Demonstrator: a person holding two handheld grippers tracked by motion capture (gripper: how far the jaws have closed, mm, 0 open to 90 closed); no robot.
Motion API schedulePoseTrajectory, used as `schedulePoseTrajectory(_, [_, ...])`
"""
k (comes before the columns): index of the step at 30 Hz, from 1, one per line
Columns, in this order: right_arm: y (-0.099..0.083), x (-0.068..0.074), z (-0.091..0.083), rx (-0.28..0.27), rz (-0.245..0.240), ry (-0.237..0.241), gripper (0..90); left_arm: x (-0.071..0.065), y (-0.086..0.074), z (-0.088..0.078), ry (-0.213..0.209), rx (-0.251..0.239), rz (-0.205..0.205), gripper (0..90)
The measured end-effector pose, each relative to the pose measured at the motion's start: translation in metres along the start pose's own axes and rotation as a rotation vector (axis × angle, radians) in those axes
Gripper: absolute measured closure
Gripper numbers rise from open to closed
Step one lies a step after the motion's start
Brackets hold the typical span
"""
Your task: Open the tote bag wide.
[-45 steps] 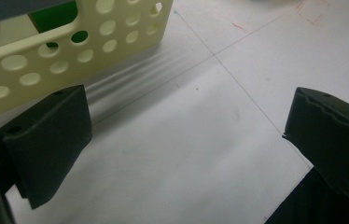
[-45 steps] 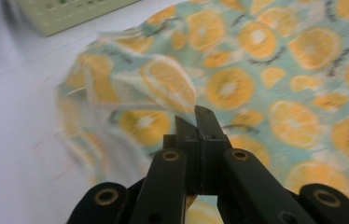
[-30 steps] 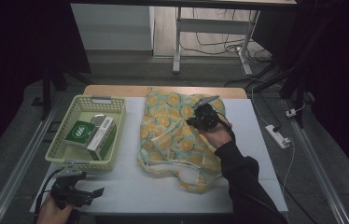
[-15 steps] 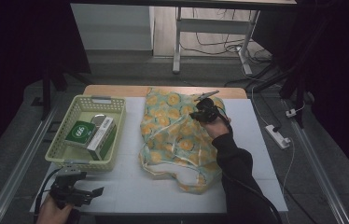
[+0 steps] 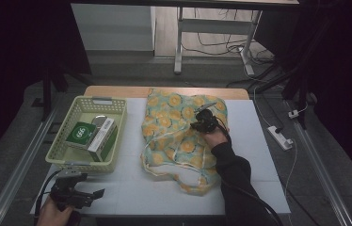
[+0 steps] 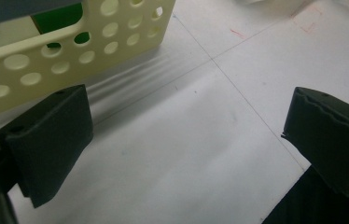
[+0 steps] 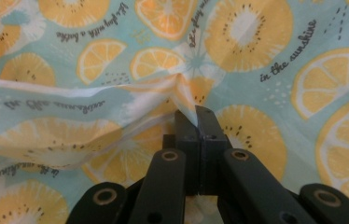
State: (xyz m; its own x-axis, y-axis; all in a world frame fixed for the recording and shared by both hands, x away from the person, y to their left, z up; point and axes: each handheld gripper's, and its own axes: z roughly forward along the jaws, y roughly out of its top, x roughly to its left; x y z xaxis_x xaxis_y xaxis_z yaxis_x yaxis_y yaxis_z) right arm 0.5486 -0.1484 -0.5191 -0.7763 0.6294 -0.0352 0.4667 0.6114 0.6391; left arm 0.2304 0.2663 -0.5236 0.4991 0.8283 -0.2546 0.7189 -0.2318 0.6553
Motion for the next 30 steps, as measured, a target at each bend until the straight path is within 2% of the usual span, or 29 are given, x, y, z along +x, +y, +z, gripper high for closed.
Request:
schedulePoseTrajectory(4, [-0.004,-0.001,-0.001,-0.014,0.003,0.006,88.5,0.000,0.000,0.000,0.001,0.002,0.002,1.5])
schedulePoseTrajectory(7, [-0.004,0.000,-0.004,-0.011,0.001,0.000,83.5,0.000,0.000,0.000,0.004,0.005,0.001,1.5])
schedulePoseTrajectory(12, [-0.004,0.000,-0.013,-0.043,0.034,0.034,67.6,0.000,0.000,0.000,0.006,0.006,0.002,1.5])
schedulePoseTrajectory(17, [-0.003,0.005,-0.026,-0.070,0.035,0.063,52.2,0.000,0.000,0.000,0.006,0.005,0.003,1.5])
schedulePoseTrajectory(19, [-0.002,0.006,-0.030,-0.060,0.042,0.085,44.5,-0.001,0.000,0.000,0.008,0.006,0.005,1.5])
schedulePoseTrajectory(22, [-0.002,0.011,-0.039,-0.075,0.043,0.090,33.5,-0.001,0.000,0.000,0.009,0.006,0.004,1.5])
schedulePoseTrajectory(25, [-0.003,0.017,-0.047,-0.094,0.027,0.076,24.9,-0.001,0.000,0.000,0.009,0.005,0.003,1.5])
schedulePoseTrajectory(30, [-0.005,0.031,-0.061,-0.107,0.007,0.085,13.7,-0.001,0.000,0.000,0.009,0.007,0.003,1.5])
